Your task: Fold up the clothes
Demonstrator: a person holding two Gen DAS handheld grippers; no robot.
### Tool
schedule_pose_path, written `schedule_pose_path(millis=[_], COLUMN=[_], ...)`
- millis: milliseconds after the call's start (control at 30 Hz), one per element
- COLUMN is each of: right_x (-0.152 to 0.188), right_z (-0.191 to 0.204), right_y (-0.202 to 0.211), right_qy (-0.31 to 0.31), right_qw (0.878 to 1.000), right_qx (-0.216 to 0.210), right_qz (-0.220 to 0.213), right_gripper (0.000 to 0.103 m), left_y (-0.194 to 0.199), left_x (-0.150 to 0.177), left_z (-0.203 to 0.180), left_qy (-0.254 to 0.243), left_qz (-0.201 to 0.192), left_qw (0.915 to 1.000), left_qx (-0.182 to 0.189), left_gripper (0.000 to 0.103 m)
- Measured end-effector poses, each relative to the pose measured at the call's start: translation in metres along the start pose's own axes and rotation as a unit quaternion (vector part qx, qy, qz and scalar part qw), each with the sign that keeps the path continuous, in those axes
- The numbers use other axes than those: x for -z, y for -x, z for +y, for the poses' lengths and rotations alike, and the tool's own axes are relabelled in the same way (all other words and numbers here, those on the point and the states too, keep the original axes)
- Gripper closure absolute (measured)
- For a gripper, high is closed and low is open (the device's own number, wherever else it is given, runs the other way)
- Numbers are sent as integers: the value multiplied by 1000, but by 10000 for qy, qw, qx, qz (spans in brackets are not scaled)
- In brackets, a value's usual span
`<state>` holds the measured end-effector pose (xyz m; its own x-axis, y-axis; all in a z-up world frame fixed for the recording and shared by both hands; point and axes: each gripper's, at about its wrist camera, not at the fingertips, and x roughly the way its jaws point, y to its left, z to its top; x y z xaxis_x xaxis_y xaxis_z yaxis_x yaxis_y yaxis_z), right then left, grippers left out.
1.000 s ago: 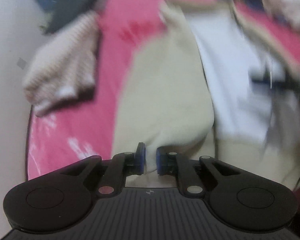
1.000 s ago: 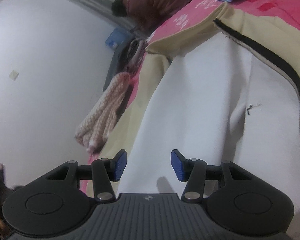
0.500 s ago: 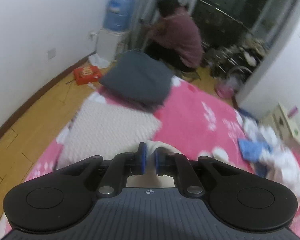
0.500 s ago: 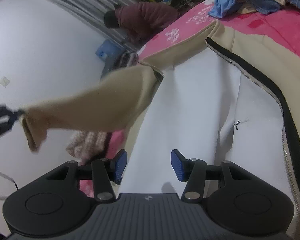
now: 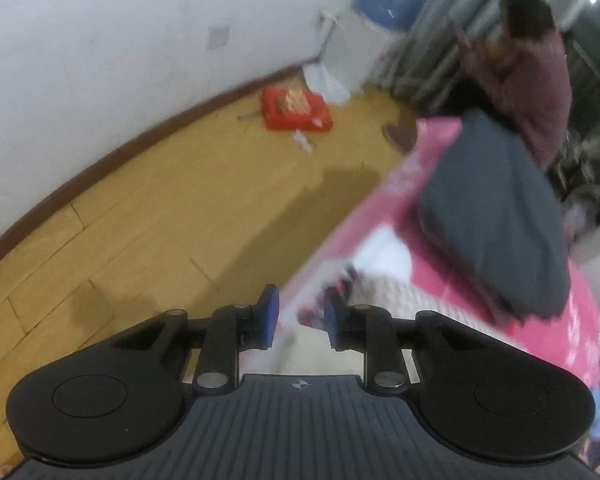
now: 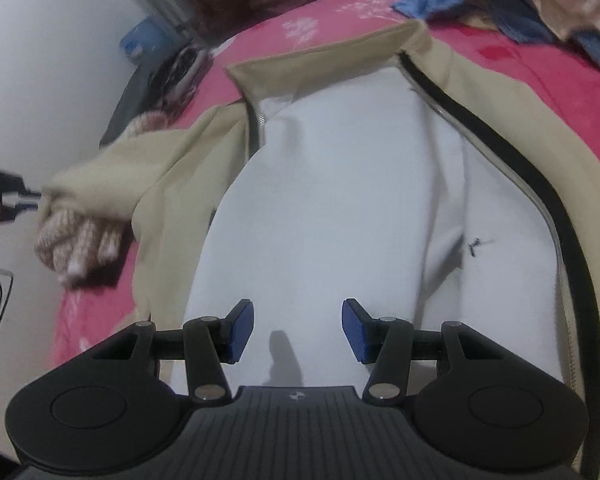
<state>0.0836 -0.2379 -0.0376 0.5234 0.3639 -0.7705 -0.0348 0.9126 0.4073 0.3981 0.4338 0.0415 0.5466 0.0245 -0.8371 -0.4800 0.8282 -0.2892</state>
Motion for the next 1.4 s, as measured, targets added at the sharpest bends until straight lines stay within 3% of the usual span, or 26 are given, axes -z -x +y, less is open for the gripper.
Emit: schedule_pose_path(millis=[67, 133, 233, 367, 467, 567, 600, 667, 700, 767, 833, 900, 933, 1000, 1067, 1133, 1200, 1267, 1300, 1367, 1400], right_x=[5, 9, 18, 29, 29, 21, 24, 37, 43, 56, 72, 85, 88, 84, 78, 73, 72, 74, 75, 77, 75], right_z=[8, 15, 30, 47, 53, 71, 69, 56, 49, 27, 1, -22, -29, -26, -20, -12, -9, -12, -14, -16, -14], right_y=[2, 5, 12, 33, 69, 109, 112, 104, 100, 83, 62, 37, 26, 25, 28, 32, 33, 25, 21, 14, 13], right_qy=[284, 459, 779, 1003, 860, 765, 660, 350, 195, -102, -708, -1420, -1616, -1599, -1490, -1274, -1037, -1037, -1114, -1295, -1340], right_qw=[9993, 9978, 9930, 9875, 9863, 9872, 9886, 9917, 9928, 9930, 9917, 9878, 9860, 9860, 9870, 9892, 9917, 9917, 9913, 9896, 9890], right_qx=[170, 236, 416, 999, 1317, 1239, 1167, 989, 900, 702, 341, -142, -301, -468, -600, -714, -763, -749, -689, -564, -550], right_qz=[-187, -420, -780, -697, -504, -646, -687, -745, -773, -943, -1017, -627, -288, -72, 38, 89, 33, 102, 157, 257, 302], right_gripper=[50, 50, 50, 50, 50, 50, 50, 50, 50, 50, 48, 48, 49, 48, 46, 44, 44, 44, 44, 44, 44], left_y=[2, 15, 35, 53, 67, 62, 59, 49, 44, 34, 29, 22, 15, -3, -20, -19, -16, -9, -5, 3, 8], left_x=[-3, 7, 35, 57, 52, 40, 35, 34, 36, 48, 64, 75, 78, 82, 87, 84, 81, 81, 82, 82, 81], left_z=[3, -16, -67, -121, -112, -77, -64, -25, -5, 26, 47, 62, 65, 72, 80, 74, 67, 57, 54, 47, 44], left_qy=[-104, -459, -1309, -1973, -1960, -1241, -946, -376, -15, 438, 796, 1108, 1239, 1646, 2167, 2045, 1895, 1561, 1409, 1241, 1142], left_qz=[-150, -228, -477, -725, -1155, -1039, -965, -593, -403, -80, -69, -411, -443, -286, 11, -173, -373, -555, -627, -667, -695], left_qw=[9998, 9970, 9839, 9625, 9602, 9825, 9884, 9955, 9975, 9941, 9866, 9785, 9760, 9703, 9600, 9602, 9601, 9652, 9666, 9699, 9721], left_qx=[90, 585, 1118, 1713, 1623, 919, 699, 632, 583, 988, 1423, 1690, 1734, 1751, 1771, 1896, 2021, 2022, 2047, 1985, 1927], left_gripper=[78, 74, 69, 68, 66, 58, 50, 38, 37, 35, 34, 25, 21, 20, 24, 26, 44, 56, 72, 93, 98])
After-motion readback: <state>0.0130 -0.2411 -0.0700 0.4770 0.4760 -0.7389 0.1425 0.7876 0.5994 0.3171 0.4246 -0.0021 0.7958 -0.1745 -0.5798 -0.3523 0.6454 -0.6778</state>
